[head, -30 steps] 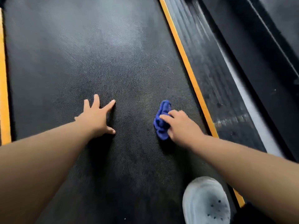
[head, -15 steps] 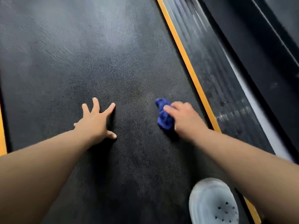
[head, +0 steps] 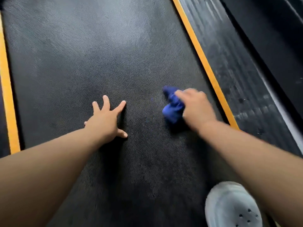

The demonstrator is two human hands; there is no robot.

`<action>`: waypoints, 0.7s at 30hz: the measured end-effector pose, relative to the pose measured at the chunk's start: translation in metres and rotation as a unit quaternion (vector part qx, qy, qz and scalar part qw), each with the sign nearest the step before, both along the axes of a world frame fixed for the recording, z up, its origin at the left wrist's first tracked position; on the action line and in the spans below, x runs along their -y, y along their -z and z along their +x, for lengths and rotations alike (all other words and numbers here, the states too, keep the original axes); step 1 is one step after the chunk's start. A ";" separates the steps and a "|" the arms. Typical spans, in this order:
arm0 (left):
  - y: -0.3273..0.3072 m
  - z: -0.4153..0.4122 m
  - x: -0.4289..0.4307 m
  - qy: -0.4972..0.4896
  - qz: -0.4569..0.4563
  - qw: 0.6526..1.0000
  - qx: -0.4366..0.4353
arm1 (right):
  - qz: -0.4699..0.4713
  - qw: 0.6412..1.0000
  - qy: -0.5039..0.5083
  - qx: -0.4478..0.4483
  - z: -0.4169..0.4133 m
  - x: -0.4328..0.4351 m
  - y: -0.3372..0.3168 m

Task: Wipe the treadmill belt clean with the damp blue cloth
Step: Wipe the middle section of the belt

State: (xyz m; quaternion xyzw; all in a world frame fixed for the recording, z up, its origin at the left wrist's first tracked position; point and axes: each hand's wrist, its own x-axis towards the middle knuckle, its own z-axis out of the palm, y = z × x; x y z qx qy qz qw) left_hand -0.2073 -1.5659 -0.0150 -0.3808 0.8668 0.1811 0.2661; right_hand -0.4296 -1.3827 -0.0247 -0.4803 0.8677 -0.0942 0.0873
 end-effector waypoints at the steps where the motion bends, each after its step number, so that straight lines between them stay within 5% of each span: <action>1: 0.001 0.001 0.000 -0.001 -0.003 1.000 -0.003 | 0.000 0.996 0.087 -0.007 -0.019 0.005 -0.002; 4: -0.001 0.000 0.000 0.000 0.001 1.000 -0.004 | 0.041 0.990 0.137 -0.002 -0.010 0.019 -0.013; 11: 0.000 0.000 0.001 -0.005 0.001 1.000 -0.017 | 0.028 0.990 -0.121 0.071 0.061 0.003 -0.015; 17: 0.003 0.004 0.000 -0.013 0.003 0.999 -0.038 | -0.012 0.975 0.217 0.045 -0.005 0.034 -0.012; 21: 0.004 0.007 0.000 -0.012 -0.002 0.999 -0.049 | -0.027 0.995 0.001 0.096 0.082 0.040 -0.010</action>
